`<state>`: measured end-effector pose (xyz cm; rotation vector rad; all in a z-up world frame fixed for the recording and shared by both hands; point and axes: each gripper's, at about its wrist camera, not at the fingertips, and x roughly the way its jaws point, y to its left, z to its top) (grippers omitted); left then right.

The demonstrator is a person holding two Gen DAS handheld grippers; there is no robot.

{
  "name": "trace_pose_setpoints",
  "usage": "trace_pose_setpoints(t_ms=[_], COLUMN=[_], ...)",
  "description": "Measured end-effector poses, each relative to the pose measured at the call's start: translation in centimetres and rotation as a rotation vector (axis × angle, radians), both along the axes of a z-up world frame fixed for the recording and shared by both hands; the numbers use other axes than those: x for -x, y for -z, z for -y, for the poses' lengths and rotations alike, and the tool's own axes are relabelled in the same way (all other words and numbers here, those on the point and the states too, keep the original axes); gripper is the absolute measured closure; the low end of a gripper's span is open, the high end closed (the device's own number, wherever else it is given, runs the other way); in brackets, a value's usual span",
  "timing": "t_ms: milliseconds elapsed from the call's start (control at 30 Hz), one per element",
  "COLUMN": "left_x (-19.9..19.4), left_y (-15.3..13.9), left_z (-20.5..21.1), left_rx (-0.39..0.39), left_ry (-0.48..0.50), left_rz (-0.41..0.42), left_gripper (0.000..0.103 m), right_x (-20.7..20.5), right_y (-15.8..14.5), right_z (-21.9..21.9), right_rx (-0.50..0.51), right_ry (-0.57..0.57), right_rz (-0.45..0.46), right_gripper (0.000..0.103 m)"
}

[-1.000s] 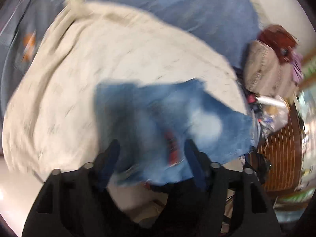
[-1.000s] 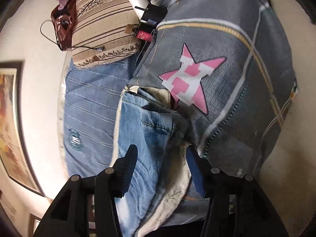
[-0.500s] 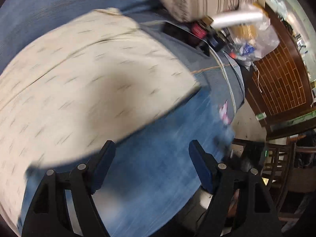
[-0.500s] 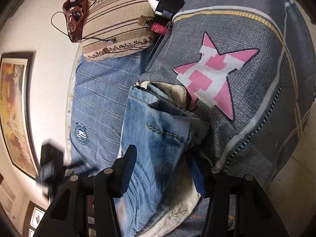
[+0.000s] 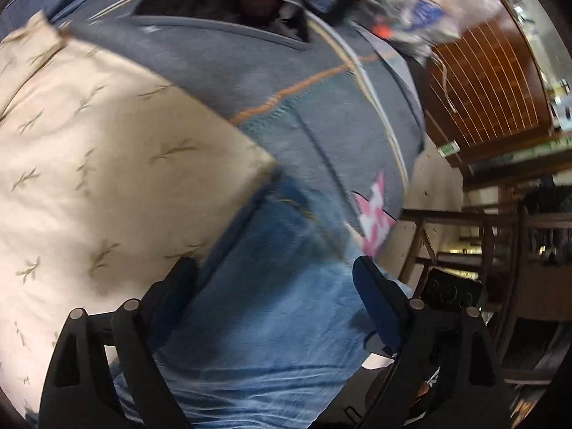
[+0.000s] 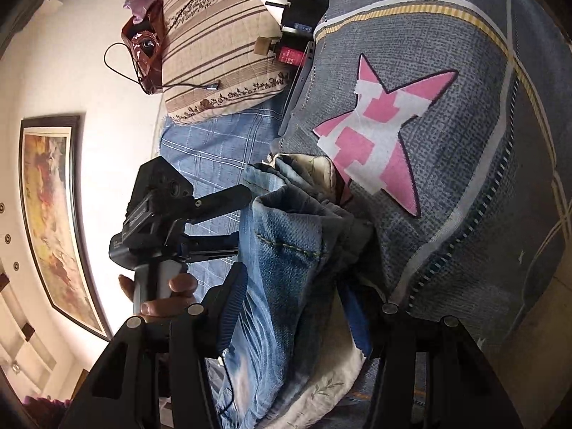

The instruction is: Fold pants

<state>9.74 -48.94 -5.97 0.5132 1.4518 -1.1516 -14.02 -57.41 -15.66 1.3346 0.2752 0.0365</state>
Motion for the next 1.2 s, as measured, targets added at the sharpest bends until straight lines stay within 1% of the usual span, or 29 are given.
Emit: trace_pose_setpoints(t_ms=[33, 67, 100, 133, 167, 200, 233, 300, 433, 533, 600, 700, 767, 867, 900, 967, 1000, 1033, 1067, 1100, 1167, 1200], left_x=[0.5, 1.0, 1.4, 1.9, 2.1, 2.2, 2.2, 1.9, 1.6, 1.4, 1.1, 0.5, -0.1, -0.9, -1.3, -2.1, -2.6, -3.0, -3.4, -3.7, -4.0, -4.0], left_y=[-0.1, -0.4, -0.7, -0.9, -0.9, -1.1, -1.3, -2.5, -5.5, -7.4, -8.1, -8.8, -8.9, -7.8, -7.2, -5.6, -4.7, -3.7, -2.6, -1.6, -0.6, -0.5], left_z=[0.2, 0.2, 0.2, 0.3, 0.4, 0.3, 0.2, -0.7, -2.9, -4.8, -6.4, -9.3, -11.9, -15.3, -16.6, -19.3, -20.9, -22.3, -23.8, -25.4, -28.4, -29.4], left_rx=[0.010, 0.032, 0.047, 0.040, 0.034, 0.034, 0.039, 0.077, 0.150, 0.179, 0.188, 0.188, 0.185, 0.165, 0.151, 0.104, 0.079, 0.052, 0.023, 0.005, 0.008, 0.016], left_ry=[0.020, 0.043, 0.065, 0.081, 0.087, 0.087, 0.086, 0.078, 0.056, 0.035, 0.011, -0.036, -0.084, -0.162, -0.195, -0.278, -0.318, -0.360, -0.407, -0.449, -0.523, -0.546], left_rz=[0.012, 0.031, 0.061, 0.111, 0.136, 0.158, 0.164, 0.155, 0.157, 0.167, 0.173, 0.181, 0.180, 0.172, 0.165, 0.156, 0.139, 0.119, 0.090, 0.053, -0.012, -0.030], left_gripper=[0.016, 0.021, 0.045, 0.067, 0.073, 0.083, 0.090, 0.093, 0.093, 0.093, 0.093, 0.093, 0.092, 0.089, 0.089, 0.084, 0.082, 0.082, 0.082, 0.082, 0.082, 0.082], right_x=[0.0, 0.1, 0.0, -0.1, -0.1, -0.2, -0.3, -0.4, -0.7, -1.1, -1.5, -2.2, -2.8, -4.3, -5.0, -5.9, -6.6, -7.1, -7.4, -7.6, -7.3, -6.8], right_y=[0.1, 0.2, 0.2, 0.1, -0.1, -0.5, -1.1, -3.0, -7.8, -10.8, -12.4, -14.0, -14.5, -14.3, -13.9, -12.8, -12.0, -11.6, -11.1, -10.8, -10.9, -11.2], right_z=[0.0, 0.0, 0.0, 0.0, 0.0, -0.1, -0.2, -0.5, -2.1, -4.2, -6.1, -9.5, -11.8, -15.7, -17.1, -19.0, -20.3, -21.3, -22.4, -23.6, -24.7, -24.9], right_rx=[0.002, 0.005, 0.010, 0.015, 0.024, 0.043, 0.066, 0.155, 0.372, 0.529, 0.610, 0.724, 0.774, 0.849, 0.855, 0.840, 0.818, 0.815, 0.824, 0.847, 0.859, 0.848], right_ry=[0.007, 0.013, 0.019, 0.021, 0.024, 0.024, 0.021, 0.019, -0.005, -0.027, -0.058, -0.111, -0.160, -0.244, -0.291, -0.352, -0.414, -0.449, -0.480, -0.508, -0.541, -0.562], right_rz=[-0.007, -0.018, -0.030, -0.038, -0.046, -0.058, -0.065, -0.084, -0.113, -0.139, -0.144, -0.156, -0.152, -0.171, -0.179, -0.197, -0.210, -0.225, -0.246, -0.270, -0.279, -0.264], right_gripper=[0.062, 0.067, 0.077, 0.081, 0.082, 0.084, 0.087, 0.087, 0.088, 0.088, 0.088, 0.088, 0.088, 0.087, 0.083, 0.078, 0.069, 0.060, 0.057, 0.051, 0.043, 0.039])
